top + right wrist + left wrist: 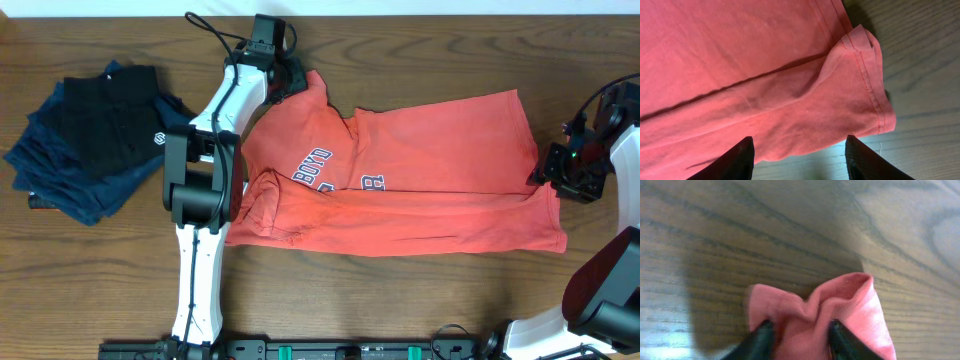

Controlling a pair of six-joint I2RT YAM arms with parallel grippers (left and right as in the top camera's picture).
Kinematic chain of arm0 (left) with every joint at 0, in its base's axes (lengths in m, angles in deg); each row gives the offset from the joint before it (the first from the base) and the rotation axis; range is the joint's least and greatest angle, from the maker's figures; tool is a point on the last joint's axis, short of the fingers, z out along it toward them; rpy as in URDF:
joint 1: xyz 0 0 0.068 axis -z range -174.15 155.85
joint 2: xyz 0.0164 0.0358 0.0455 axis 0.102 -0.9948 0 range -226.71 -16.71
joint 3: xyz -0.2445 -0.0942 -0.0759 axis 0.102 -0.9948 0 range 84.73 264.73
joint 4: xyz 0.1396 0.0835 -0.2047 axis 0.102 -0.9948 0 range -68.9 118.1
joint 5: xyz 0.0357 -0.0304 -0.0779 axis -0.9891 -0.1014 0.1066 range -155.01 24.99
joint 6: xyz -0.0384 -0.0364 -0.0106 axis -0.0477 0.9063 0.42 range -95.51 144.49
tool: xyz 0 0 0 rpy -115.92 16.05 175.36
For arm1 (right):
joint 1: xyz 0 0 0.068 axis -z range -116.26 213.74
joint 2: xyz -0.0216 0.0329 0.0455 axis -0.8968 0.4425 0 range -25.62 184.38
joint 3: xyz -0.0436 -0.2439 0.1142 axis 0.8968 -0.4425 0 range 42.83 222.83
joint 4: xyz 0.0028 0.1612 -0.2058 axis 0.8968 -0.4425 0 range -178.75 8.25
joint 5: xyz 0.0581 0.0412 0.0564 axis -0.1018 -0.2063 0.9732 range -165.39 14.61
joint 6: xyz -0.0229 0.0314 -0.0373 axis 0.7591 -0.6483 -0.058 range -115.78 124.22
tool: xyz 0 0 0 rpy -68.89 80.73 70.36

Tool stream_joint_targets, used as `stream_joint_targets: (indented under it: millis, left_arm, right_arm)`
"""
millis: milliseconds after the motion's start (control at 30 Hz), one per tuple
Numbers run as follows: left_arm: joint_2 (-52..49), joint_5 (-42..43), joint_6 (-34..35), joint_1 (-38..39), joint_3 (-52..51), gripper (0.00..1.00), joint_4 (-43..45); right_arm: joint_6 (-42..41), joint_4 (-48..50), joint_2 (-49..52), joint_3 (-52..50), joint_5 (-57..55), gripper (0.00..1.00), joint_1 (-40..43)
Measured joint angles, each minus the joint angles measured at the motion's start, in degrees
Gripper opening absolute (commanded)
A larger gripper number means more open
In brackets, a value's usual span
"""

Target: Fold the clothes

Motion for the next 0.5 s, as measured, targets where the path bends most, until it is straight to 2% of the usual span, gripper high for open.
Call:
stream_joint_targets:
  millis: [133,300,500]
  left_arm:
    - [-0.68,0.00,-0.15,0.02,0.00,0.08,2.93]
    - [-0.85,1.42,-0.15,0.13,0.00,0.06,5.09]
    - [-0.70,5.18,-1.38,0.17,0.00,0.06,5.40]
  right_arm:
    - [0.00,-0.46,0.00,0.00,-0.02,0.56,0.00]
    - [0.00,-0.20,0.00,0.00,-0.02,0.57,0.00]
    - [0.09,4.33,0.00,0.00,0.04,0.72,0.00]
